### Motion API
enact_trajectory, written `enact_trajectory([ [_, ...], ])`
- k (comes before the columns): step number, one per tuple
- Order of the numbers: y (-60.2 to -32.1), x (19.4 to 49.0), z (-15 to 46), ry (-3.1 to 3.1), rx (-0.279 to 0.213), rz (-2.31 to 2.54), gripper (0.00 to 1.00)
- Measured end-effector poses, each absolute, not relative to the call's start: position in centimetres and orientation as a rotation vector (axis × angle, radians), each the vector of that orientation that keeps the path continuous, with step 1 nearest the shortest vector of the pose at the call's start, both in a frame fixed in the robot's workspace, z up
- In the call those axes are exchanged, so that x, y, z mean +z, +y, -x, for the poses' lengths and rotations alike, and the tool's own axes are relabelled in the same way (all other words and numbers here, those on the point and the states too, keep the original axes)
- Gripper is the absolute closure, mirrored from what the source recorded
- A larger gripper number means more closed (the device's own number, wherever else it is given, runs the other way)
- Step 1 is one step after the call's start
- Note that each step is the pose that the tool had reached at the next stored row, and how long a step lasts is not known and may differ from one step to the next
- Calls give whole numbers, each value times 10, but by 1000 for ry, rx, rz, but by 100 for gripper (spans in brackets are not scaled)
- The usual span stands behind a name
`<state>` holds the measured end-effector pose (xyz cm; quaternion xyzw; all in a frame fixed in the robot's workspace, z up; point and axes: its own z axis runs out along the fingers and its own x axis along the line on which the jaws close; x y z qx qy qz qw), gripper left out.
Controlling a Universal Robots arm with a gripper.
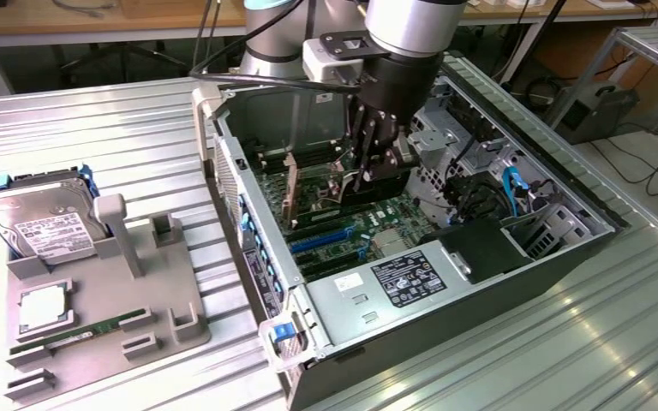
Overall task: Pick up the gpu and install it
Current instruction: 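Insert the gpu into the slot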
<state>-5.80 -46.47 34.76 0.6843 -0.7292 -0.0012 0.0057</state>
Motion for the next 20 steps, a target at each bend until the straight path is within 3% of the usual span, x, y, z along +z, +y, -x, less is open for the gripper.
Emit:
enact_trajectory([
  [20,-455,301,74,-2245,-1,-2184,74],
])
